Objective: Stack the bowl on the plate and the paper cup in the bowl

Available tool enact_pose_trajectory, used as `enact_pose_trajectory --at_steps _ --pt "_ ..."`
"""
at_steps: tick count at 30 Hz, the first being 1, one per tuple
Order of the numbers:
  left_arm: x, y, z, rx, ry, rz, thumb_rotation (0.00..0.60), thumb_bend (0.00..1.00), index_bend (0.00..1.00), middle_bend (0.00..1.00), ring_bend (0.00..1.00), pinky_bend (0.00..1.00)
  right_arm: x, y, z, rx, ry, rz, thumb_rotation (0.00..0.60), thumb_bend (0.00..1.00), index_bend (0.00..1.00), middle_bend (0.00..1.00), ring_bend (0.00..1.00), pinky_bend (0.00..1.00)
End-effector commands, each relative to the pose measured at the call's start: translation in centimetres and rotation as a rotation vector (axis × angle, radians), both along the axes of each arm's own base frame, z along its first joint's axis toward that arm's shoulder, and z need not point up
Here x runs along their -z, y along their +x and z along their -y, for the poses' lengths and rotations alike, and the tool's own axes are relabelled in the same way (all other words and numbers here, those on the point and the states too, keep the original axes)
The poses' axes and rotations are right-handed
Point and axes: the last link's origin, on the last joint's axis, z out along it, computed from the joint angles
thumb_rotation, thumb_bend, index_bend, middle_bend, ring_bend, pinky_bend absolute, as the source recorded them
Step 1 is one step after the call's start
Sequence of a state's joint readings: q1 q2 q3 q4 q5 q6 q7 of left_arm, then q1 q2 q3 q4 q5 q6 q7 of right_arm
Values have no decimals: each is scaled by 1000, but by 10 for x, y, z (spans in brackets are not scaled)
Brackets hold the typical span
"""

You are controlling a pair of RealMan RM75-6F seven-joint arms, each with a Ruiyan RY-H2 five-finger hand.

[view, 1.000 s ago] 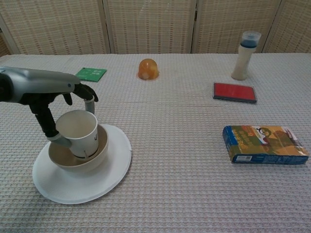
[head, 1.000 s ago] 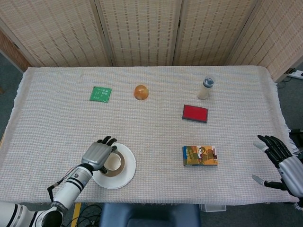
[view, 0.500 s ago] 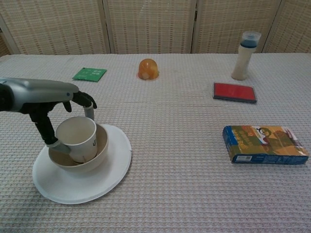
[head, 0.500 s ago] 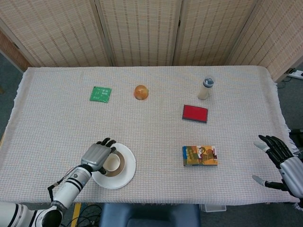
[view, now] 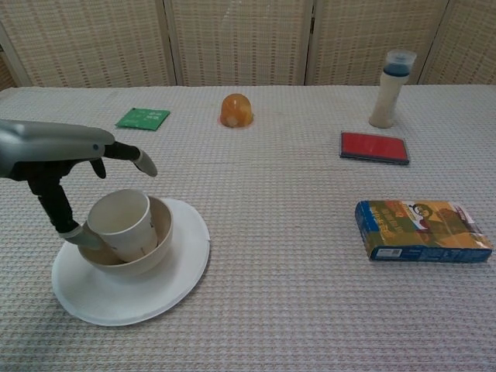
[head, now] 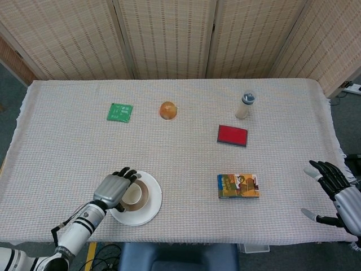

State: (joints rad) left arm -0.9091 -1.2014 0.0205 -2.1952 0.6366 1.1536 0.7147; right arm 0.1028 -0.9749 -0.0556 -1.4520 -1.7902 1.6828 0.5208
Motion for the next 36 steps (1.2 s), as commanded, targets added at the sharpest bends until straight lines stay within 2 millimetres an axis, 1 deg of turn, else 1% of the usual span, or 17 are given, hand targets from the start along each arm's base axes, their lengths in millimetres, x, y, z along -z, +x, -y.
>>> enact_pose_trajectory --at_steps 1,4,6,7,9,10,13,16,18,21,24,28,31,36 --pt "-25 -3 12 -2 39 5 600 187 153 129 0 231 0 -1 0 4 -4 0 600 164 95 37 0 0" --pt "-50 -10 21 -6 109 19 600 187 151 129 0 231 0 -1 0 6 -5 -7 600 167 95 37 0 0" --pt "-70 -25 29 -4 195 34 600 187 151 129 0 231 1 -1 0 9 -5 -17 600 167 95 37 0 0" --pt "-81 -37 33 9 254 35 600 187 151 129 0 231 3 -1 0 12 -3 -25 600 167 95 37 0 0" --pt "-95 -59 41 32 340 36 600 187 151 129 0 231 5 -1 1 20 -2 -41 600 167 95 37 0 0" --pt "-102 -74 47 47 394 45 600 187 151 129 0 231 7 0 2 27 -2 -54 600 168 95 37 0 0" --pt "-116 -108 61 54 497 94 600 187 152 129 0 231 14 1 3 40 -1 -88 600 169 95 37 0 0" --pt "-127 -144 76 50 609 174 600 186 153 128 0 231 24 3 4 57 22 -126 600 171 95 37 0 0" --pt "-132 -164 83 68 664 191 600 187 154 128 0 231 32 5 5 68 37 -157 600 173 95 37 0 0" --pt "-133 -184 94 89 698 198 600 186 156 129 0 231 42 7 5 90 35 -206 600 175 95 37 0 0" --pt "-133 -199 102 103 707 189 600 186 155 125 0 231 49 5 6 143 -2 -253 600 179 95 37 0 0" --pt "-133 -212 107 119 692 177 600 186 154 115 0 231 57 5 7 201 -35 -288 600 182 95 37 0 0" --pt "-132 -219 111 122 678 155 600 186 155 107 0 231 58 6 9 218 -60 -298 600 183 95 37 0 0" --pt "-134 -215 113 136 655 155 600 187 158 98 0 231 57 7 6 218 -85 -306 600 183 95 37 0 0"
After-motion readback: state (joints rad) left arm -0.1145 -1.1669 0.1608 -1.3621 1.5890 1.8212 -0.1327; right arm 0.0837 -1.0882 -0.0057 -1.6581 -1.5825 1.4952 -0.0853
